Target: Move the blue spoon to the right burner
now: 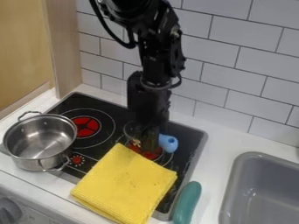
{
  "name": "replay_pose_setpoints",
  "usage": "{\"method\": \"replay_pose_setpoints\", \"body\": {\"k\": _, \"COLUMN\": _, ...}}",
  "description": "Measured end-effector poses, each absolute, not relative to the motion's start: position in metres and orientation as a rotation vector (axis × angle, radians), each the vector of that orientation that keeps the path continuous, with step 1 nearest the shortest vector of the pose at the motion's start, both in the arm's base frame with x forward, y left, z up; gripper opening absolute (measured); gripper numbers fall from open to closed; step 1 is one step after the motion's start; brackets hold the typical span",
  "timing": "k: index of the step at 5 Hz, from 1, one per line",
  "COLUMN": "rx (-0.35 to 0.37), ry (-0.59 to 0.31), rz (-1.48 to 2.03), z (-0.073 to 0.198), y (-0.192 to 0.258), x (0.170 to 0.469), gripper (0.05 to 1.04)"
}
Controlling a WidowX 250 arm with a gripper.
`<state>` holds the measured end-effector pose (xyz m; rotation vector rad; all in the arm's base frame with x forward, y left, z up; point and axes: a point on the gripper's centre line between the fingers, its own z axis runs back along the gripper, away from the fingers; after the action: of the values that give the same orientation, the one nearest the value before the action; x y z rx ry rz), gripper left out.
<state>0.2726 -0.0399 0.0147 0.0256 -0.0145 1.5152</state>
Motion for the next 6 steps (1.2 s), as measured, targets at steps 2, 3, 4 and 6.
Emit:
{"method": "replay_pose_setpoints", "body": {"k": 2, "rx": 0.019, "ry": -0.047, "rz": 1.514, "z": 0.0108, "y": -0.0376, "x": 0.2777, "gripper": 0.297}}
{"method": "replay_pose_setpoints", "body": {"k": 3, "rx": 0.025, "ry": -0.033, "rz": 1.495, "z": 0.0067, "y": -0.0384, "x": 0.2763, "gripper": 0.297}}
{"method": "replay_pose_setpoints", "body": {"k": 4, "rx": 0.034, "ry": -0.014, "rz": 1.473, "z": 0.002, "y": -0.0396, "x": 0.2749, "gripper": 0.297}}
{"method": "replay_pose_setpoints", "body": {"k": 6, "rx": 0.037, "ry": 0.026, "rz": 1.395, "z": 0.0062, "y": -0.0438, "x": 0.2767, "gripper": 0.674}}
